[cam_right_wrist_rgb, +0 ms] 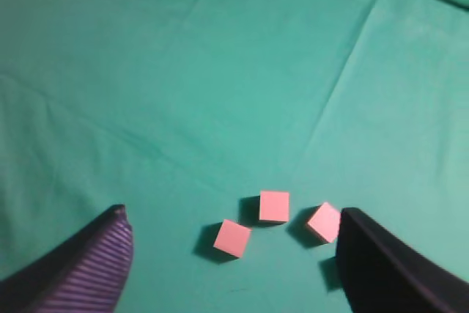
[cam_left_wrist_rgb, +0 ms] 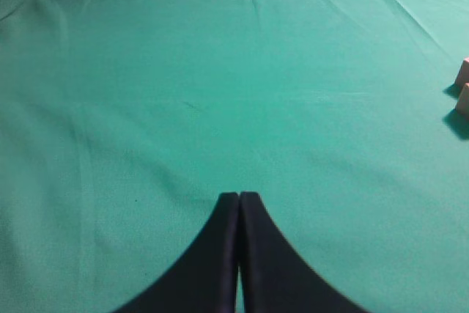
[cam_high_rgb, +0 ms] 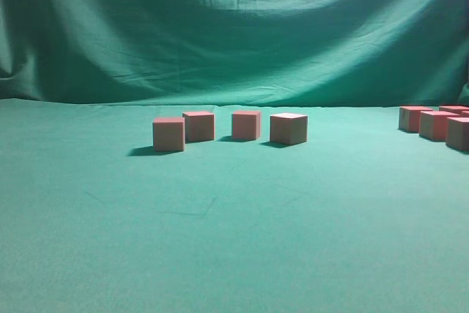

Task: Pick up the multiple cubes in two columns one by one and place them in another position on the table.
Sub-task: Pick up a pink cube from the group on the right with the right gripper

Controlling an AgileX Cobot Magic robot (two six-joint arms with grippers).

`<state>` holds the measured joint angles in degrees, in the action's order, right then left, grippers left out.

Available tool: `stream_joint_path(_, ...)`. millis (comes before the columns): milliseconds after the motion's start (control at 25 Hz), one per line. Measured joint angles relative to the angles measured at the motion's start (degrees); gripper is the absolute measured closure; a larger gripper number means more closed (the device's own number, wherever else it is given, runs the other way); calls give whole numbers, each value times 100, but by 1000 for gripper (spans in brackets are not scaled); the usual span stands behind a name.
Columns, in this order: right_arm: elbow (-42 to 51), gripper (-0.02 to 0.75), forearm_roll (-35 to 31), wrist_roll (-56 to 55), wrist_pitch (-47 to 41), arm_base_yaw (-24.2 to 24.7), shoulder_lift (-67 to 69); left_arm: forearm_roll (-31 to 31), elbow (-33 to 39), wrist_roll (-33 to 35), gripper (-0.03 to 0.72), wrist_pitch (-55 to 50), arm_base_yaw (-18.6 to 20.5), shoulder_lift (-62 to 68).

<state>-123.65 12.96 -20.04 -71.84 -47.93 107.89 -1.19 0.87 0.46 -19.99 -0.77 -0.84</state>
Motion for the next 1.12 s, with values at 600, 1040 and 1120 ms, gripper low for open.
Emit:
stream_joint_path(600, 3558, 160, 512, -16, -27, 1525, -2186, 0, 0, 0, 688, 0, 0, 0)
stream_joint_path(1040, 5600, 160, -599, 443, 1067, 3401, -2184, 0, 0, 0, 688, 0, 0, 0)
stream_joint_path(1120, 5744, 160, -738, 547, 1439, 3441, -2147, 0, 0, 0, 688, 0, 0, 0)
